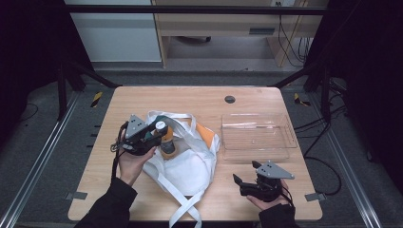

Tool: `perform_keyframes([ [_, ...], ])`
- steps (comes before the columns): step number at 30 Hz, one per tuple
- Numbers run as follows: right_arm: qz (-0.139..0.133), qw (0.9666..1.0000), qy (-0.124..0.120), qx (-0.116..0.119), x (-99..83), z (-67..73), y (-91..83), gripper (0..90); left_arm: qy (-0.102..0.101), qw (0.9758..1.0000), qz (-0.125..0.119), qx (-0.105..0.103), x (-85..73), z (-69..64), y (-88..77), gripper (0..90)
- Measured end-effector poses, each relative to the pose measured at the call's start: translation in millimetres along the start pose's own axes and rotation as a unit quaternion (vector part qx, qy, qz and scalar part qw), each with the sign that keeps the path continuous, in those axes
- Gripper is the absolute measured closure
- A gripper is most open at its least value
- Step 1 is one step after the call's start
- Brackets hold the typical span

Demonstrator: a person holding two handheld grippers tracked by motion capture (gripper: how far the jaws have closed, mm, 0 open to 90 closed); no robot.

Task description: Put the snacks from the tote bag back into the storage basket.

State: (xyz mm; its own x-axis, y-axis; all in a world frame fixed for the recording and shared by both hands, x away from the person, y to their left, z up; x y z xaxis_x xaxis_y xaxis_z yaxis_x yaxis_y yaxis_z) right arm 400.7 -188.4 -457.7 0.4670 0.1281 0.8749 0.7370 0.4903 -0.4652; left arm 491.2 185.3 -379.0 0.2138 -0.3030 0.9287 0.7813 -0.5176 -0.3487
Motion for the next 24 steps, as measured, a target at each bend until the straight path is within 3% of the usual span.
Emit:
perform_keyframes([
  [9,0.000,1.0000,0.000,0.001,0.0,0.0,0.0,16.5,0.005,0.9999,-0.012,0.006,12.0,-2.1,-12.4,58.9],
  [15,0.001,1.0000,0.000,0.001,-0.1,0.2,-0.1,16.5,-0.003,0.9998,-0.020,0.005,22.7,-4.7,-24.3,59.0],
  [24,-0.001,1.0000,0.000,0.000,-0.3,-0.3,-0.4,16.5,0.008,0.9994,-0.032,-0.013,33.6,-18.3,-35.3,59.0],
])
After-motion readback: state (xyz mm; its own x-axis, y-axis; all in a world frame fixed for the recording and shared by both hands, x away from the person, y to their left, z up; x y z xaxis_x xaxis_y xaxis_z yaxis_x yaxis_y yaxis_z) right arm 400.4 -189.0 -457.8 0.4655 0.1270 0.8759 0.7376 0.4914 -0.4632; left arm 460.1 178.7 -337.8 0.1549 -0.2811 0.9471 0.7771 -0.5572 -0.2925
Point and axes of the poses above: each handheld gripper's, and its own axes: y roughly forward along the jaws, x roughly out of its top, z roughly to its left, the point moved 1 cm from there along y, roughly forward along the jaws, and after that the axes turned 7 degrees about y, right-handed, at the moved point
